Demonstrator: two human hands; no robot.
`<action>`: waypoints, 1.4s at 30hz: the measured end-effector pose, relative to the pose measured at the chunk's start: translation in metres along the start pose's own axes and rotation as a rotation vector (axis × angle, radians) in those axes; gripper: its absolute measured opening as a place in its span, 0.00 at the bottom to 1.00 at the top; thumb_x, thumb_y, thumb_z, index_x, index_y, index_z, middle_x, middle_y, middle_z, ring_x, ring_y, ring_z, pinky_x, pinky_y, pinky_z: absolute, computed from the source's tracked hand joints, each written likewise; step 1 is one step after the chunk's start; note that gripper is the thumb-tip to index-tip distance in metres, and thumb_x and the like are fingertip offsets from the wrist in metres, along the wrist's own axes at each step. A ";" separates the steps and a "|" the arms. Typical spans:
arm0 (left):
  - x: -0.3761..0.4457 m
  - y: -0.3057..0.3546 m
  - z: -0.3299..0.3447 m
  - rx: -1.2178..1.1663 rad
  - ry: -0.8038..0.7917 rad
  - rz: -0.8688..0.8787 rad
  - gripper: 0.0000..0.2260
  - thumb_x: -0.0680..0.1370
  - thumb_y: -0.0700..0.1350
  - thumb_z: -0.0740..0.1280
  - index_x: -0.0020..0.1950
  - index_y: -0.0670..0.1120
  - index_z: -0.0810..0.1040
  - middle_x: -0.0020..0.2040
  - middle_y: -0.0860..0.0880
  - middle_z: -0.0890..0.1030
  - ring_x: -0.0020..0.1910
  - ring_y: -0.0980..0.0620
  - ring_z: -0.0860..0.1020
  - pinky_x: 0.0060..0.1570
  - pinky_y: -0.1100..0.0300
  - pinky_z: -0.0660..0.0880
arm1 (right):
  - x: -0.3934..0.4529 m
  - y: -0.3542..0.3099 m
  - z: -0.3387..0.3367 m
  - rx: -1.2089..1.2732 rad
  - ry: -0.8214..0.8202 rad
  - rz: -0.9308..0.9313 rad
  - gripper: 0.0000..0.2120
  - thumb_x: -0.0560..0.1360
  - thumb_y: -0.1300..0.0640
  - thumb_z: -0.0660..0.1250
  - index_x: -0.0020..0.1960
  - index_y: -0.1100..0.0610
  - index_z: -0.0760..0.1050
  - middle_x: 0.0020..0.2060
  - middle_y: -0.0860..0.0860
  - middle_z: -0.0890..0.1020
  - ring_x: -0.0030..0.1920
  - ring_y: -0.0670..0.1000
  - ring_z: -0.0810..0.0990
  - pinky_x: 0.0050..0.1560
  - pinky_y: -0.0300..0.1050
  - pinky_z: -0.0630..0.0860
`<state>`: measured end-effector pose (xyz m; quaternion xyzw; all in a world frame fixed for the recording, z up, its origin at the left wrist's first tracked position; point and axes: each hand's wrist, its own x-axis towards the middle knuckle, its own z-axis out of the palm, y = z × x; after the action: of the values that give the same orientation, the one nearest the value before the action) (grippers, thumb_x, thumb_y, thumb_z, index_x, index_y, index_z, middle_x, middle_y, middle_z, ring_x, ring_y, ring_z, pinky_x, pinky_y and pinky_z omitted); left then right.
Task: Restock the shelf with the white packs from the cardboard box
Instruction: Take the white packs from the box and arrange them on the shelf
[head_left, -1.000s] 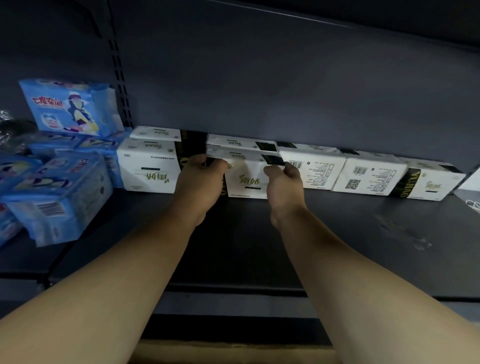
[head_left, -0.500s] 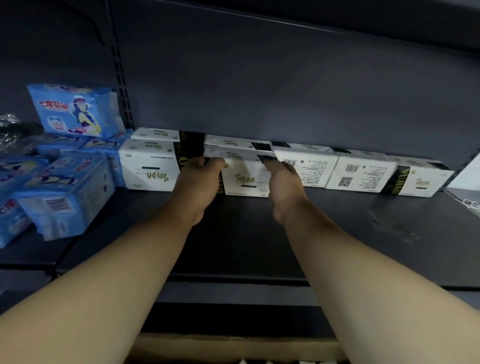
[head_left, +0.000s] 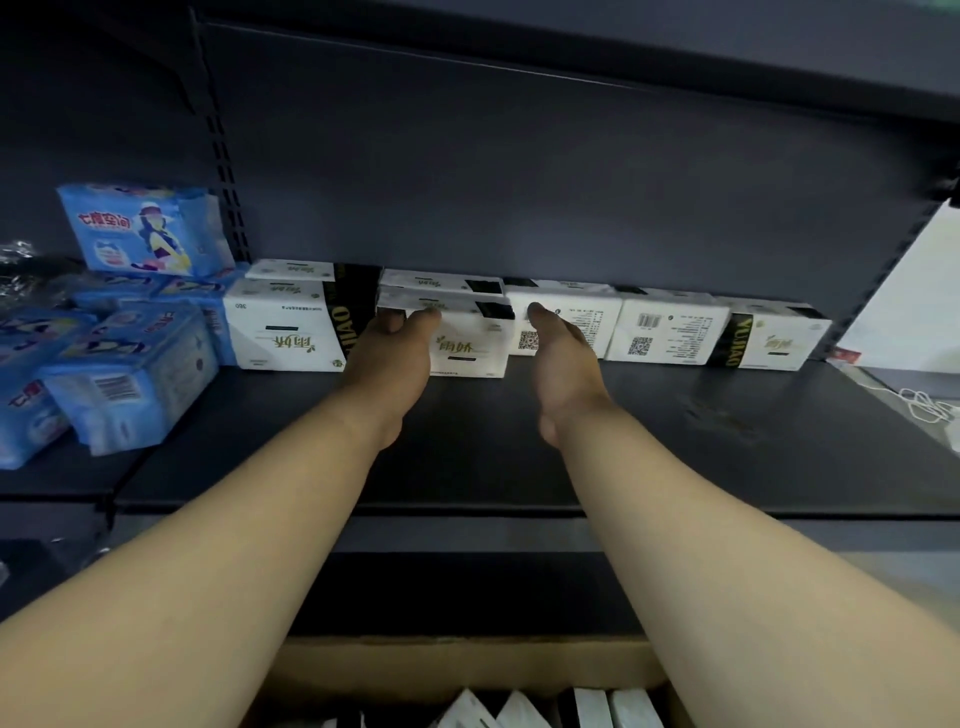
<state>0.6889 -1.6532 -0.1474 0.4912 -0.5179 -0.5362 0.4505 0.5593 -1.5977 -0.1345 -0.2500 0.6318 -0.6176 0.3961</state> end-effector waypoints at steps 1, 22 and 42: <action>-0.006 0.001 0.002 0.001 -0.001 -0.001 0.10 0.79 0.55 0.64 0.54 0.51 0.74 0.46 0.54 0.77 0.46 0.55 0.75 0.61 0.52 0.73 | -0.004 0.000 -0.004 0.005 -0.002 -0.002 0.27 0.80 0.45 0.61 0.77 0.49 0.61 0.74 0.49 0.66 0.71 0.54 0.65 0.64 0.53 0.61; -0.177 -0.051 0.095 0.088 -0.021 0.011 0.26 0.79 0.59 0.61 0.74 0.49 0.68 0.67 0.50 0.74 0.65 0.51 0.72 0.67 0.49 0.69 | -0.103 0.058 -0.152 0.029 -0.171 0.019 0.20 0.81 0.43 0.60 0.69 0.49 0.67 0.65 0.50 0.74 0.62 0.51 0.75 0.65 0.56 0.73; -0.217 -0.111 0.031 0.082 0.136 -0.104 0.09 0.80 0.58 0.61 0.57 0.56 0.70 0.51 0.61 0.74 0.60 0.54 0.74 0.66 0.48 0.70 | -0.147 0.125 -0.125 -0.061 -0.354 0.137 0.18 0.81 0.43 0.59 0.68 0.49 0.69 0.62 0.47 0.76 0.61 0.50 0.76 0.64 0.55 0.75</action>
<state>0.6847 -1.4280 -0.2461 0.5707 -0.4816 -0.5026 0.4357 0.5623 -1.3929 -0.2384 -0.3232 0.5861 -0.5161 0.5345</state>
